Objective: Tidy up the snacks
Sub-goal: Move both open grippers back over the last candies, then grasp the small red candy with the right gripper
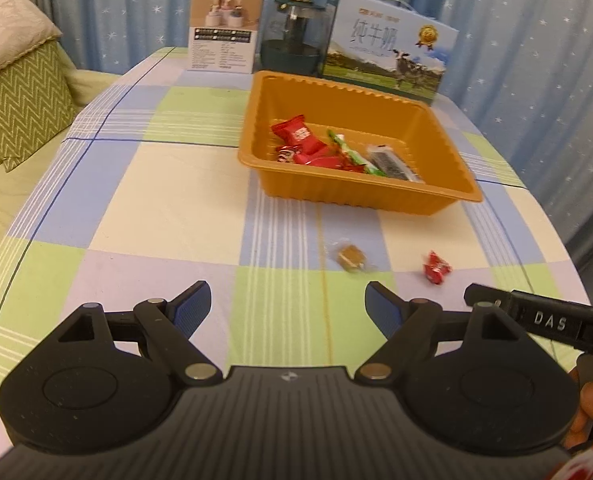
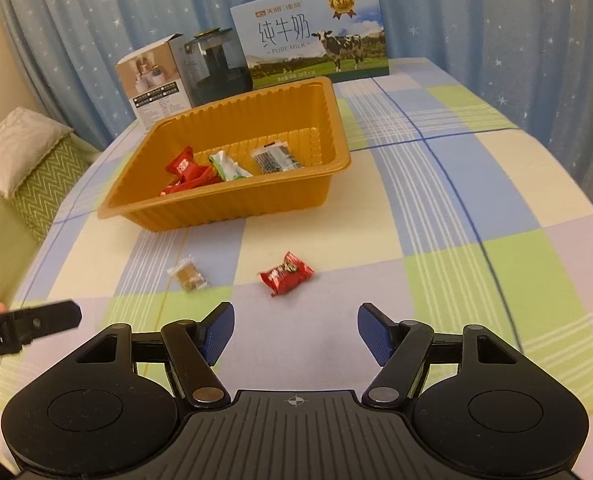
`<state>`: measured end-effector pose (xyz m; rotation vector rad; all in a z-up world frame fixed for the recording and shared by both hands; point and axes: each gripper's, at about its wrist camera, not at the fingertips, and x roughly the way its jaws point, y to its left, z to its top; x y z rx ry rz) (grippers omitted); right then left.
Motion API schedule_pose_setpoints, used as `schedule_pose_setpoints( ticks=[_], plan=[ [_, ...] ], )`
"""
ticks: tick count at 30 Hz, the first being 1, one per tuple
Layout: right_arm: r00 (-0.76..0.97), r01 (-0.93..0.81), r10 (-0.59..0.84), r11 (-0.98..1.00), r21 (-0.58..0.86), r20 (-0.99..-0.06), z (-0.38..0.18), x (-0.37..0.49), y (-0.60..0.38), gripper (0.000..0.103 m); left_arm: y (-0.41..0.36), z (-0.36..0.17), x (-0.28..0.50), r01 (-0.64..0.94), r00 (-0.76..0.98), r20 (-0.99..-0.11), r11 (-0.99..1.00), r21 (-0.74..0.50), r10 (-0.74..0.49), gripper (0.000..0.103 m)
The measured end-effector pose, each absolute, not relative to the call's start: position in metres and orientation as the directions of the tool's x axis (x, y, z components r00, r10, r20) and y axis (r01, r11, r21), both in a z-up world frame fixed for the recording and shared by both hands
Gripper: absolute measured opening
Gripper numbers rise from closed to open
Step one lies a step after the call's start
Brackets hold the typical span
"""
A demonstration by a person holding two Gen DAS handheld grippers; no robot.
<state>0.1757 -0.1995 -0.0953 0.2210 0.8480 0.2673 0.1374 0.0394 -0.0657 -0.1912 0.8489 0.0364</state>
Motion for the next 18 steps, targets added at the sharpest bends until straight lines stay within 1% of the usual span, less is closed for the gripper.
schedule_pose_setpoints(
  ticks=[3, 6, 11, 14, 16, 18],
  plan=[
    [0.631, -0.141, 0.327, 0.94, 0.311, -0.704, -0.102, 0.188, -0.194, 0.059, 0.042, -0.072, 0.144, -0.117, 0.666, -0.745, 0.981, -0.157, -0.039, 0.084],
    [0.628, -0.134, 0.33, 0.938, 0.32, -0.705, -0.109, 0.2, -0.189, 0.057, 0.043, -0.076, 0.149, -0.108, 0.679, -0.732, 0.98, -0.167, -0.051, 0.085],
    [0.612, -0.12, 0.336, 0.934, 0.335, -0.716, -0.121, 0.217, -0.181, 0.054, 0.043, -0.084, 0.16, -0.101, 0.662, -0.746, 0.977, -0.19, -0.076, 0.085],
    [0.607, -0.115, 0.331, 0.936, 0.333, -0.722, -0.126, 0.226, -0.175, 0.05, 0.045, -0.088, 0.164, -0.107, 0.647, -0.758, 0.973, -0.204, -0.087, 0.085],
    [0.606, -0.112, 0.32, 0.94, 0.321, -0.728, -0.128, 0.23, -0.172, 0.043, 0.045, -0.091, 0.166, -0.104, 0.64, -0.762, 0.972, -0.212, -0.098, 0.085],
    [0.613, -0.12, 0.308, 0.947, 0.299, -0.728, -0.128, 0.231, -0.168, 0.04, 0.045, -0.094, 0.167, -0.098, 0.632, -0.767, 0.971, -0.217, -0.108, 0.084]
  ],
)
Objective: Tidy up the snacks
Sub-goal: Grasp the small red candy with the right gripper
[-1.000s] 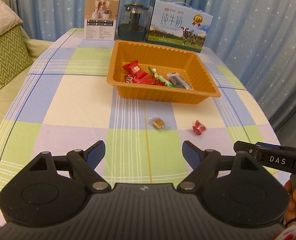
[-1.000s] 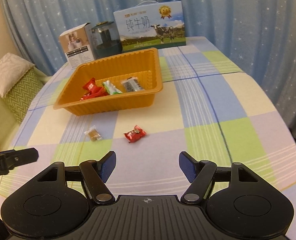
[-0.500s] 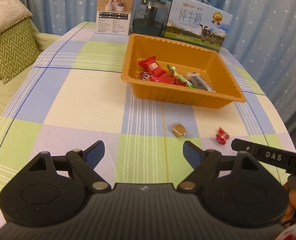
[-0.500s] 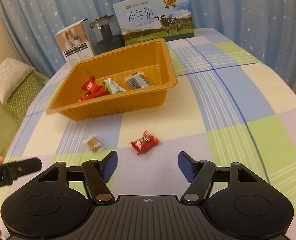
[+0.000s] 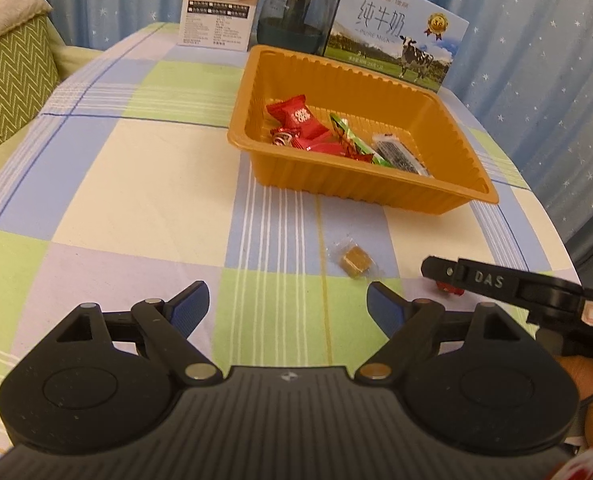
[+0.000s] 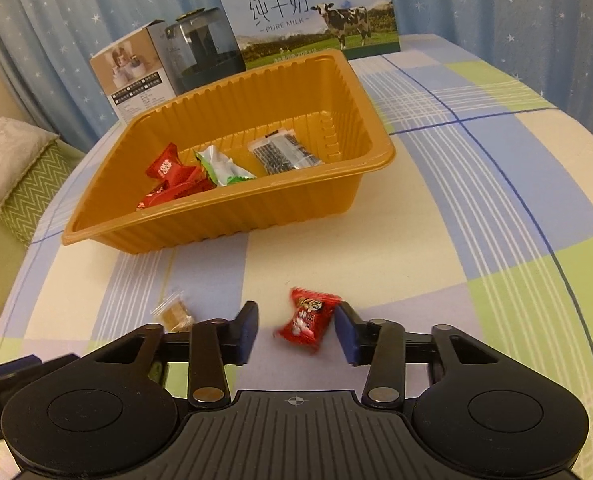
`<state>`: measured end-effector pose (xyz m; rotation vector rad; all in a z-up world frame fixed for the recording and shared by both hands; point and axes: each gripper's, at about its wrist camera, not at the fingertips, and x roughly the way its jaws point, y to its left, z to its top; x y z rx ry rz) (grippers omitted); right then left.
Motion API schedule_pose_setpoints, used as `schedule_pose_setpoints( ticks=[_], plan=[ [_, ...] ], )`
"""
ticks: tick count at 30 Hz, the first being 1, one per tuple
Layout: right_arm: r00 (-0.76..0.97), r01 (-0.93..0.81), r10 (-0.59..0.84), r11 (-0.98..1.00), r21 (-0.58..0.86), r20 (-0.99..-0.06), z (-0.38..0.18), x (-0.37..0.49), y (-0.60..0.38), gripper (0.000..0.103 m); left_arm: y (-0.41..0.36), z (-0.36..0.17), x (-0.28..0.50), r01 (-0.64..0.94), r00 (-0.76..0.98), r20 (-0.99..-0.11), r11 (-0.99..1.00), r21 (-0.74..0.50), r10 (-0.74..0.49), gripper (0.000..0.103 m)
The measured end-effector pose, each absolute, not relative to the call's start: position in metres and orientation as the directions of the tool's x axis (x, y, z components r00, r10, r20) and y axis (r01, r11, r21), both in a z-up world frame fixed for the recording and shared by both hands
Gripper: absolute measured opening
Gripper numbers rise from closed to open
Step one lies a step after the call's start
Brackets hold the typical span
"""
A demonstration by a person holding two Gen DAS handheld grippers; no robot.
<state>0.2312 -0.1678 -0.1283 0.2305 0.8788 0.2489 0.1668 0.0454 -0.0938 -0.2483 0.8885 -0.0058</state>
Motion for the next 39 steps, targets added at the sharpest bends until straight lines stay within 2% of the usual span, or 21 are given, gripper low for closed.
schedule_pose_setpoints(
  ticks=[4, 6, 20, 33, 37, 39],
  plan=[
    [0.619, -0.156, 0.273, 0.962, 0.226, -0.737, -0.13, 0.231, -0.161, 0.023, 0.044, -0.099, 0.169, -0.089, 0.624, -0.772, 0.97, -0.228, -0.123, 0.081],
    [0.617, -0.177, 0.266, 0.964, 0.198, -0.74, -0.13, 0.23, -0.16, 0.02, 0.043, -0.1, 0.171, -0.087, 0.621, -0.773, 0.968, -0.234, -0.131, 0.079],
    [0.656, -0.133, 0.251, 0.967, 0.217, -0.712, -0.106, 0.219, -0.192, 0.019, 0.015, -0.11, 0.201, -0.006, 0.644, -0.735, 0.959, -0.283, -0.213, 0.068],
    [0.646, -0.1, 0.229, 0.971, 0.217, -0.728, -0.112, 0.211, -0.208, 0.019, -0.004, -0.127, 0.223, 0.032, 0.632, -0.74, 0.962, -0.272, -0.23, 0.038],
    [0.645, -0.105, 0.233, 0.97, 0.218, -0.728, -0.112, 0.21, -0.206, 0.019, -0.006, -0.127, 0.226, 0.028, 0.635, -0.743, 0.968, -0.251, -0.211, 0.035],
    [0.643, -0.106, 0.235, 0.97, 0.218, -0.729, -0.113, 0.211, -0.205, 0.019, -0.008, -0.127, 0.228, 0.032, 0.634, -0.748, 0.973, -0.228, -0.196, 0.03]
  ],
)
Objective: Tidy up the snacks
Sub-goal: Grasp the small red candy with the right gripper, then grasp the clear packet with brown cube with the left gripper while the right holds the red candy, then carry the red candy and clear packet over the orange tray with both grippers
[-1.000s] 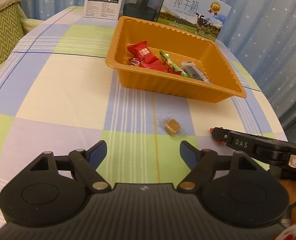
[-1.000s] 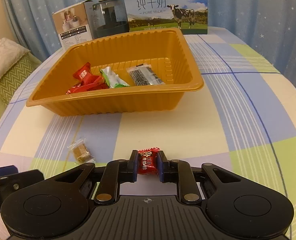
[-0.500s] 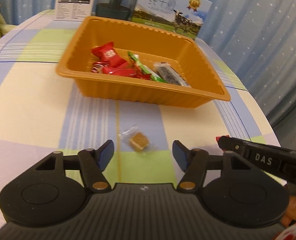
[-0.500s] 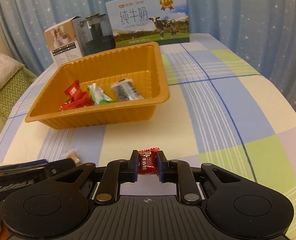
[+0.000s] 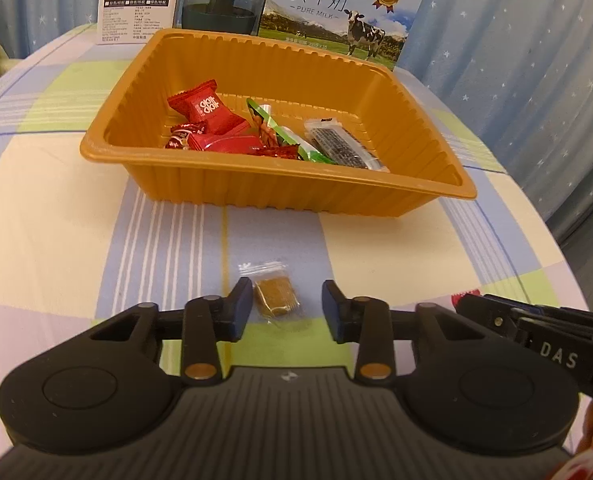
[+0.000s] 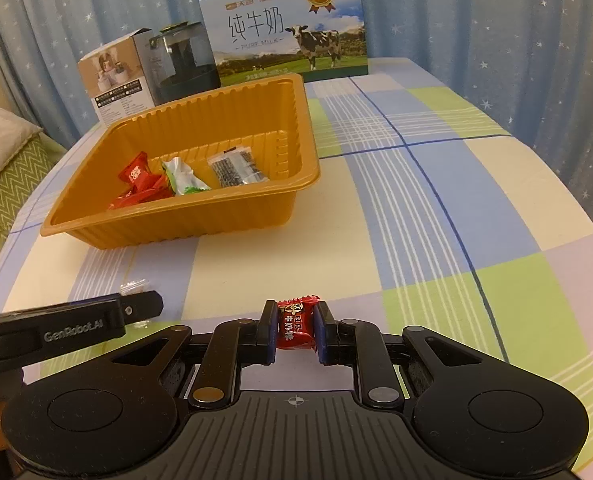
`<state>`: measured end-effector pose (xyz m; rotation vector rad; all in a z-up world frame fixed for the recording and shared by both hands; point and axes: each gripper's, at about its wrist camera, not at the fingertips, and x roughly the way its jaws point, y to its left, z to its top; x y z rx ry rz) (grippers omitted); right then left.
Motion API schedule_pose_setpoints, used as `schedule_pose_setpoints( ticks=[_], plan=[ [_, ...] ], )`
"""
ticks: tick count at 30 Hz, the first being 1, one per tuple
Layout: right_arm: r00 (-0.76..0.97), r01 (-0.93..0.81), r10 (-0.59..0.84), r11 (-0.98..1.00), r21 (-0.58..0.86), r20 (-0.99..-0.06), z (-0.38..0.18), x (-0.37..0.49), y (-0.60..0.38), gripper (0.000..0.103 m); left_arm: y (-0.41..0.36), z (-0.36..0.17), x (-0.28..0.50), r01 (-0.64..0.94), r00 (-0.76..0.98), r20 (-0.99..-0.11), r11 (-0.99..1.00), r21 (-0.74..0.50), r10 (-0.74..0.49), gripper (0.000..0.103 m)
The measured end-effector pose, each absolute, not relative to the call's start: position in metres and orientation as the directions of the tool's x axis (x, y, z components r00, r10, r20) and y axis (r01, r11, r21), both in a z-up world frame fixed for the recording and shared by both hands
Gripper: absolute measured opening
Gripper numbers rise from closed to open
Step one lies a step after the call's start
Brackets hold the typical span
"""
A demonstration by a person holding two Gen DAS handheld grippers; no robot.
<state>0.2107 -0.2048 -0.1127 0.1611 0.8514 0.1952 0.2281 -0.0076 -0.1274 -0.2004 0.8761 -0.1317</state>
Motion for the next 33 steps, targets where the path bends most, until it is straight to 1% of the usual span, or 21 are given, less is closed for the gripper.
schedule_pose_setpoints(
  ticks=[1, 3, 7, 20, 33],
  plan=[
    [0.643, -0.108, 0.235, 0.97, 0.217, -0.729, -0.113, 0.211, -0.204, 0.019, -0.009, -0.127, 0.229, 0.038, 0.632, -0.752, 0.977, -0.211, -0.187, 0.024],
    [0.642, -0.111, 0.236, 0.97, 0.217, -0.73, -0.113, 0.21, -0.204, 0.019, -0.009, -0.127, 0.228, 0.049, 0.63, -0.758, 0.983, -0.178, -0.168, 0.019],
    [0.64, -0.111, 0.239, 0.969, 0.22, -0.73, -0.114, 0.207, -0.204, 0.019, -0.006, -0.126, 0.218, 0.048, 0.623, -0.766, 0.985, -0.166, -0.159, 0.019],
    [0.652, -0.122, 0.275, 0.958, 0.259, -0.707, -0.096, 0.191, -0.199, 0.019, 0.004, -0.103, 0.172, 0.003, 0.627, -0.764, 0.981, -0.194, -0.153, 0.019],
    [0.676, -0.148, 0.296, 0.952, 0.269, -0.675, -0.068, 0.175, -0.192, 0.019, 0.01, -0.06, 0.157, 0.011, 0.675, -0.722, 0.981, -0.193, -0.15, 0.019]
  ],
)
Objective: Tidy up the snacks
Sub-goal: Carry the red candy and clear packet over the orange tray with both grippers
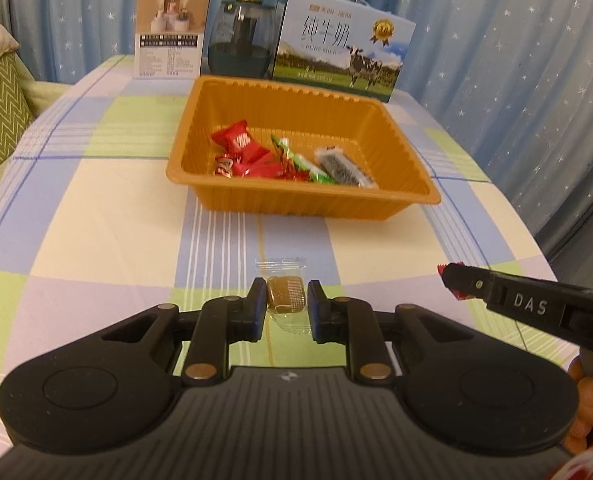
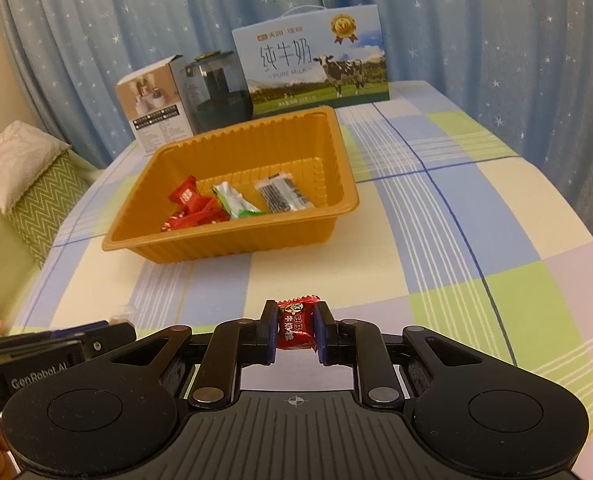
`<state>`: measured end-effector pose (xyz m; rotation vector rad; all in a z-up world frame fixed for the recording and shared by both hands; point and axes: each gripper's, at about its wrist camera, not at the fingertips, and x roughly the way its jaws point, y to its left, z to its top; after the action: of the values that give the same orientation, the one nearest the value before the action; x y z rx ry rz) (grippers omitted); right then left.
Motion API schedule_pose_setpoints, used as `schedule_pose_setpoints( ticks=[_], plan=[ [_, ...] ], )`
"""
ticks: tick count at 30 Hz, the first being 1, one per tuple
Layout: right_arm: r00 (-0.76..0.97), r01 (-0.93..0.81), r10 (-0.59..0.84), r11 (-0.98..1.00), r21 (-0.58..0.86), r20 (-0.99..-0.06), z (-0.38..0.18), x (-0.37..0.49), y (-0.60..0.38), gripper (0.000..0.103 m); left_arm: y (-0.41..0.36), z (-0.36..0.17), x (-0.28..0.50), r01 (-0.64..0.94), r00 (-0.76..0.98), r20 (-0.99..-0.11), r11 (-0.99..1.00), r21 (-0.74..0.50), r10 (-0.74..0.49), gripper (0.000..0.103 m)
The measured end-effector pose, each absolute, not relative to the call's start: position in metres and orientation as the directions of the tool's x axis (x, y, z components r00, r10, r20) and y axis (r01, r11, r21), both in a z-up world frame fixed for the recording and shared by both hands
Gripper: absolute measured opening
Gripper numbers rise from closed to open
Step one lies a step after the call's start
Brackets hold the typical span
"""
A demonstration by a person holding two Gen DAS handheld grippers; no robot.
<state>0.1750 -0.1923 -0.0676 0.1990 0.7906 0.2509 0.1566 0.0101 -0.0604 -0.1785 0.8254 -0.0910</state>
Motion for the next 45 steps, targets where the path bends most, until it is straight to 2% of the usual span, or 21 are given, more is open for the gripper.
schedule_pose_setpoints(
  ticks=[13, 27, 45],
  plan=[
    [0.688, -0.163, 0.308, 0.948, 0.274, -0.657, -0.05, 0.178, -0.194, 0.019, 0.007, -0.029, 0.163, 0.054, 0.704, -0.686, 0.977, -0.206, -0.183, 0.019],
    [0.72, -0.209, 0.326, 0.944, 0.256, -0.613, -0.017, 0.249, -0.189, 0.019, 0.015, 0.001, 0.234, 0.108, 0.735, -0.647, 0.977, -0.186, -0.205, 0.019],
    [0.696, -0.23, 0.328, 0.945, 0.234, -0.638, -0.03, 0.331, -0.161, 0.019, 0.03, -0.022, 0.309, 0.1, 0.708, -0.678, 0.978, -0.18, -0.197, 0.019]
  ],
)
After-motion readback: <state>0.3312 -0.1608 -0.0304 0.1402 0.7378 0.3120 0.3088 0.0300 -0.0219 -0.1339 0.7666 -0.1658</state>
